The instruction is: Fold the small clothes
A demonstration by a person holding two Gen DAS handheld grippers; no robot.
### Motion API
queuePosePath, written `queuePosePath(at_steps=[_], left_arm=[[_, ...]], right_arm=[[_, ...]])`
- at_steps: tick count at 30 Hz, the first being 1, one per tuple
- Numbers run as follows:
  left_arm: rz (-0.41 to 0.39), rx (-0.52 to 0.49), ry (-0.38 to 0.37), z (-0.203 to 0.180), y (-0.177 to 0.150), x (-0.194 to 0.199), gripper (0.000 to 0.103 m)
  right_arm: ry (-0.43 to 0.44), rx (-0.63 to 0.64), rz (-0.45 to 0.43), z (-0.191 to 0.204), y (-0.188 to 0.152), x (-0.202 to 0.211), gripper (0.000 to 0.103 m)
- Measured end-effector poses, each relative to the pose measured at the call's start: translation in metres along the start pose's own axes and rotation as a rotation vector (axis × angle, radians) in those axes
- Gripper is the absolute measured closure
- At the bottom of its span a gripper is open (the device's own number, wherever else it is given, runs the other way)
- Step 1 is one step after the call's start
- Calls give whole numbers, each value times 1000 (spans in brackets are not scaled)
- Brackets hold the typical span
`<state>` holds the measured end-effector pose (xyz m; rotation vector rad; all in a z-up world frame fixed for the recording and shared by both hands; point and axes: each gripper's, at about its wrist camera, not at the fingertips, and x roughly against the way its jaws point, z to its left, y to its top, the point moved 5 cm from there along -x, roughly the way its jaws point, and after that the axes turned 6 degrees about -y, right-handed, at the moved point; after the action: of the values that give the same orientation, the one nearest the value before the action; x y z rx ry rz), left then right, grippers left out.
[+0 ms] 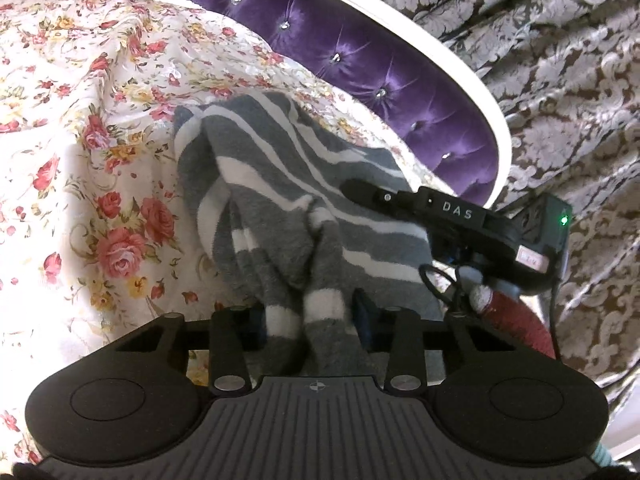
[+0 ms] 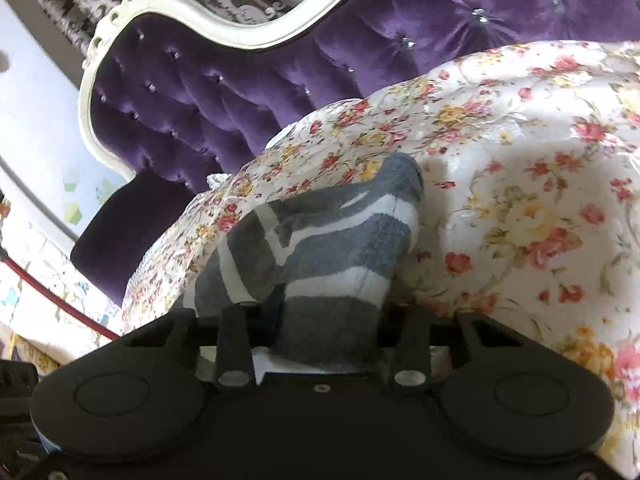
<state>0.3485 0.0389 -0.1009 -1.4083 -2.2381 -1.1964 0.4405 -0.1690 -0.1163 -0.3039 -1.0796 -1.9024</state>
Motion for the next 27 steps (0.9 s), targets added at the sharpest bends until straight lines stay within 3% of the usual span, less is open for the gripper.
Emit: queuePosePath(at_steps=[5,10,21,24,27], left_arm=[[-8,-2,-43,-10,-9,18,70],[-1,22,-97,-32,-38,46,70],[50,-77,-97,-96,-145,121,70],[67,-62,-37,-88,-172,125,70],[55,-62,126,-69,-192,127,70]], right_arm=[[-14,-11,-8,17,-2,24,59],[-42,21,13,38,-22,64,59],[-22,-22,76,62,-121,155,57],[-56,24,73,65,-146,167,55],[-136,71,25,59,-163,173,49]])
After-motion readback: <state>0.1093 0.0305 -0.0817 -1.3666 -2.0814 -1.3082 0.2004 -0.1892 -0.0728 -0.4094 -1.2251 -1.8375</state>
